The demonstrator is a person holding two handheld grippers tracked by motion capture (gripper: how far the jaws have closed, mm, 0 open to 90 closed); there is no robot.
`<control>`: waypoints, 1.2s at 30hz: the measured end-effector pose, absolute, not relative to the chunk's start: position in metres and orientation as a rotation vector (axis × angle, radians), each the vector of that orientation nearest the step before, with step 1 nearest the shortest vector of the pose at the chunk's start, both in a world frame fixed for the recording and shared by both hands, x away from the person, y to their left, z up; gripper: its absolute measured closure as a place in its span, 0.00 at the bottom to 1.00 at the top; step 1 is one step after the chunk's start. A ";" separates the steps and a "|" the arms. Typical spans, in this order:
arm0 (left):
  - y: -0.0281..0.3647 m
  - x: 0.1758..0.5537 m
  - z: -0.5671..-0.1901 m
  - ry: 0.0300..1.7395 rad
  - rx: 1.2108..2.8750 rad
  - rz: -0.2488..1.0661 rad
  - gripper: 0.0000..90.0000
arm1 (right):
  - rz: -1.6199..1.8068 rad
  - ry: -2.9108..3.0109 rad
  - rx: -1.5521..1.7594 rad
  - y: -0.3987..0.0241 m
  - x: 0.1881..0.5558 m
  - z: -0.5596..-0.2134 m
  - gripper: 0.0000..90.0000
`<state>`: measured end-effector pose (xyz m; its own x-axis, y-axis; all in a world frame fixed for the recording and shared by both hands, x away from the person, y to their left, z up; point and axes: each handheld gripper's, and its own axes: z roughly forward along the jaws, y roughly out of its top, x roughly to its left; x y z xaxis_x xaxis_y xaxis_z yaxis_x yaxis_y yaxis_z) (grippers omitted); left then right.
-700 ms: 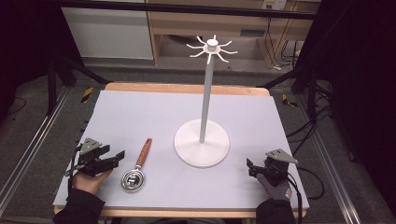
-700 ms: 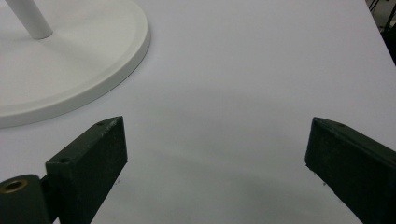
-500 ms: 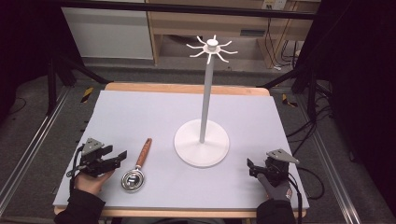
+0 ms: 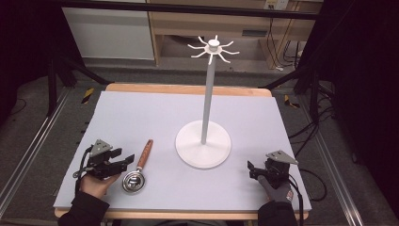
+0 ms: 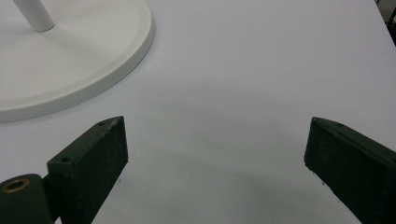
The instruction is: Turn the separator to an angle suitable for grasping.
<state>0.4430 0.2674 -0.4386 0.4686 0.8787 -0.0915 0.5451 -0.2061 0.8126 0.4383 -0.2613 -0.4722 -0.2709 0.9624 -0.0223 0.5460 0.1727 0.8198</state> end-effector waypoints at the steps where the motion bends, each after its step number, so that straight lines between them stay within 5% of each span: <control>1: 0.266 0.443 -0.439 1.194 1.882 0.501 0.43 | 0.969 1.897 1.419 -0.261 0.438 -0.472 0.07; 36: 0.226 0.465 -0.441 1.188 2.046 0.471 0.51 | 0.961 1.924 1.427 -0.257 0.439 -0.473 0.07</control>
